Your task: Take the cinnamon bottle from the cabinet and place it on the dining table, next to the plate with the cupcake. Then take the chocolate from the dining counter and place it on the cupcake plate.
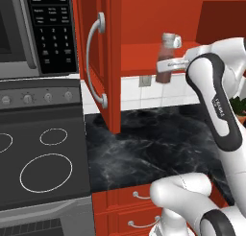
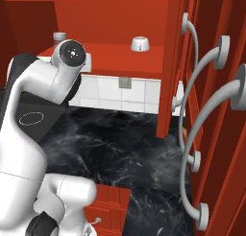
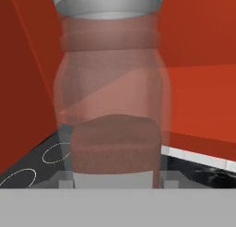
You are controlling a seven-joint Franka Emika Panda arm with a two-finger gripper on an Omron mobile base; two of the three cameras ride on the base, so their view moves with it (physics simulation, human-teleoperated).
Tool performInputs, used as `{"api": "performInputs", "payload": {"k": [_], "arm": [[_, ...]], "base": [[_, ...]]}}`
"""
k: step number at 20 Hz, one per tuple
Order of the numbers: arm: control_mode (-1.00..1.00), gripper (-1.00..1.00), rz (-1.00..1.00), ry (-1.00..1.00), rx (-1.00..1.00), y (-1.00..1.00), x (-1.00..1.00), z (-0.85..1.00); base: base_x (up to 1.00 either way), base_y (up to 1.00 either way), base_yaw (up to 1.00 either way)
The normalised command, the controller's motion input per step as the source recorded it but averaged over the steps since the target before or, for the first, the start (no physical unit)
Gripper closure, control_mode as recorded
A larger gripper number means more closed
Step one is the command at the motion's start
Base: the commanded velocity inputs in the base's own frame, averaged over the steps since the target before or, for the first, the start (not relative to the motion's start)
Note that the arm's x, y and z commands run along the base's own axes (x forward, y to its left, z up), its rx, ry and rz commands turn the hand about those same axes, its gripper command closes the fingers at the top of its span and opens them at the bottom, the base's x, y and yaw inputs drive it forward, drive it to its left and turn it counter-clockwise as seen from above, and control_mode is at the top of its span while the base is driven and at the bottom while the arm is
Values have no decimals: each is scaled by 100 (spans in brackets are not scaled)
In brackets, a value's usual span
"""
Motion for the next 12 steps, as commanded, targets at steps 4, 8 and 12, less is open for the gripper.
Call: {"api": "performInputs", "payload": {"k": [4, 8, 12], "arm": [[100, 100, 0, 0, 0, 0, 0, 0], [100, 100, 0, 0, 0, 0, 0, 0], [100, 100, 0, 0, 0, 0, 0, 0]], "base": [[0, 0, 0], [-35, 1, 9], [-60, 7, 30]]}}
